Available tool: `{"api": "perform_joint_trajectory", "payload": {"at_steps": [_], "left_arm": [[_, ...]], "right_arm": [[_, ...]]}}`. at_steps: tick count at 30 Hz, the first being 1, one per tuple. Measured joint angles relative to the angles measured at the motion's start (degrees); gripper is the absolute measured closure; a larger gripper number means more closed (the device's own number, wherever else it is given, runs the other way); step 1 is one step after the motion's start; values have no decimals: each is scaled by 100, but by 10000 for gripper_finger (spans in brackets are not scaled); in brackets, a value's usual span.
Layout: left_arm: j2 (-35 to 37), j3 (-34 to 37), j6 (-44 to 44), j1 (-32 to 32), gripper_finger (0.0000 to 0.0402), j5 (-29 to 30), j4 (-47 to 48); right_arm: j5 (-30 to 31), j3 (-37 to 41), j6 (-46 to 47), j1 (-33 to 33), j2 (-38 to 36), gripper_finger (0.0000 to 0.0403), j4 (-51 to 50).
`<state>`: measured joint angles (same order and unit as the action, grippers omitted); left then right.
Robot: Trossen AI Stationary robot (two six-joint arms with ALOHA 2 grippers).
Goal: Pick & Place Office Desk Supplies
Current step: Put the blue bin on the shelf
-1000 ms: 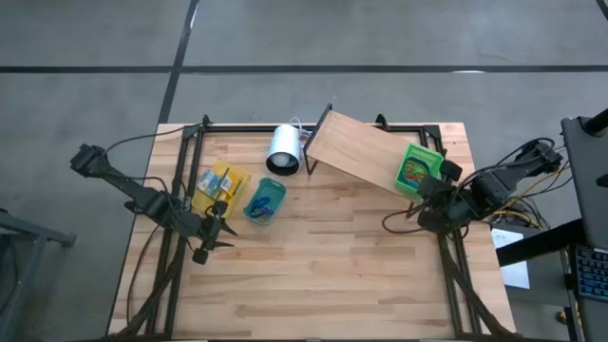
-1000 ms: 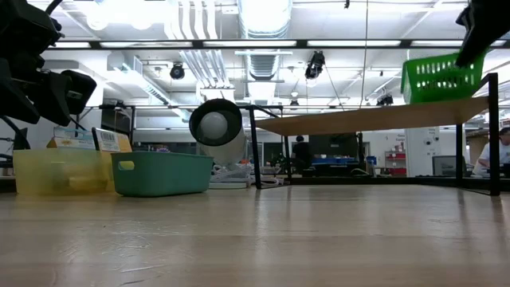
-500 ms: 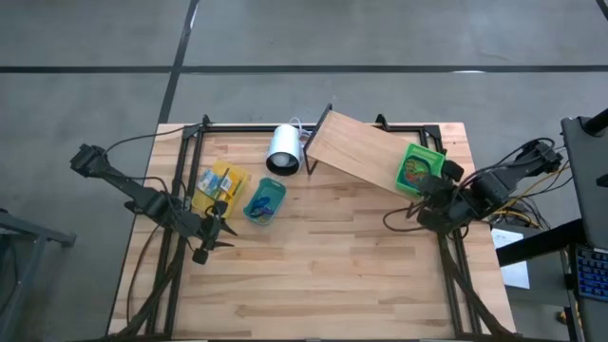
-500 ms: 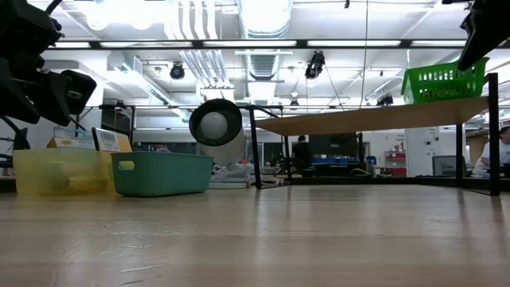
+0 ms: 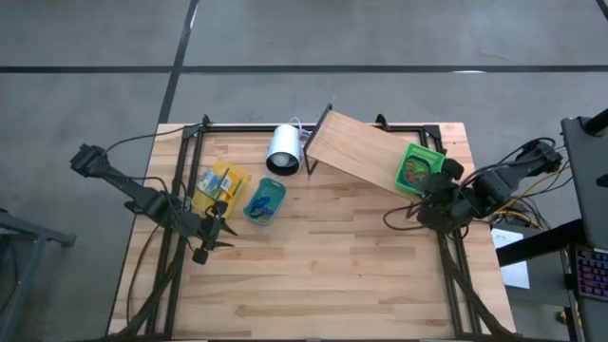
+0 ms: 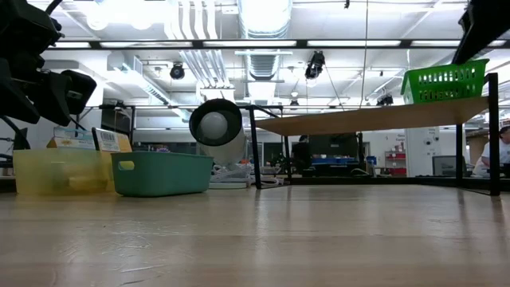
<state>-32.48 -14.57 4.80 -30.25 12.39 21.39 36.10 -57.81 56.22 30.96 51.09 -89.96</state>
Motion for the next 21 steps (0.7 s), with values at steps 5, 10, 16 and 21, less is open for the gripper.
{"api": "perform_joint_trajectory", "payload": {"at_steps": [5,10,16,21], "left_arm": [[-1,0,2,-1,249,-1,0],[-1,0,2,0,249,0,0],[-1,0,2,2,249,-1,0],[-1,0,1,0,249,-1,1]], "right_arm": [[142,-315,-179,0,0,255,106],[197,-686,-183,0,0,264,606],[741,-596,-844,0,33,268,2337],[1111,44,-3127,-2,220,268,4470]]}}
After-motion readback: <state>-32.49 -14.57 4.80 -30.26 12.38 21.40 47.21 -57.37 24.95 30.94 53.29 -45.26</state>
